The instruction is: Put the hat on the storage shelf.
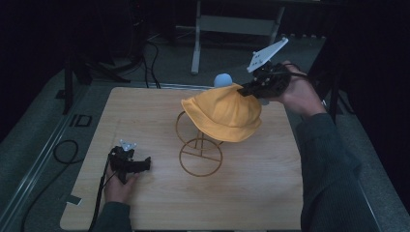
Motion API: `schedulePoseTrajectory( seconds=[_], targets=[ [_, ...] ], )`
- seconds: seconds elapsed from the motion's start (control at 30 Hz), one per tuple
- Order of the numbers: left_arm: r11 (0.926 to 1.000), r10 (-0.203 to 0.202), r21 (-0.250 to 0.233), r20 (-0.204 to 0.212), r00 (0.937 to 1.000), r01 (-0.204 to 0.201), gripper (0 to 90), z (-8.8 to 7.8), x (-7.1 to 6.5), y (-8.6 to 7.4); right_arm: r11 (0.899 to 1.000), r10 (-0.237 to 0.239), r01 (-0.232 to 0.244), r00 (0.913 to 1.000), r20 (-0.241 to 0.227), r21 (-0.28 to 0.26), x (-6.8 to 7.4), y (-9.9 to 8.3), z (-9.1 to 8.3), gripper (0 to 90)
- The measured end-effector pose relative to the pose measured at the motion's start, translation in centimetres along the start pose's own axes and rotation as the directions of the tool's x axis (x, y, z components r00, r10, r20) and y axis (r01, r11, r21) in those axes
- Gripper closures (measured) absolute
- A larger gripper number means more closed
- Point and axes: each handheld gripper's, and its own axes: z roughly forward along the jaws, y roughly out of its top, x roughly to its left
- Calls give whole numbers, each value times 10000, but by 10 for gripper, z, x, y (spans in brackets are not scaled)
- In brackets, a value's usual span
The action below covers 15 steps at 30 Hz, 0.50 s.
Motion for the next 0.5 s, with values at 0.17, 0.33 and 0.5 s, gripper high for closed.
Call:
schedulePoseTrajectory(
  seconds=[0.17,0.33,0.5],
  targets=[
    [10000,5,5,1,10000,-5,3,0,0,0,10000,-35,35,10000,-73,34,1,4,6,848],
    [10000,-6,-7,0,10000,6,4,0,0,0,9998,-168,169,9998,-135,84,3,9,11,848],
    [10000,-19,-17,-2,10000,19,4,0,0,0,9991,-365,370,9991,-221,212,6,17,16,848]
  ],
)
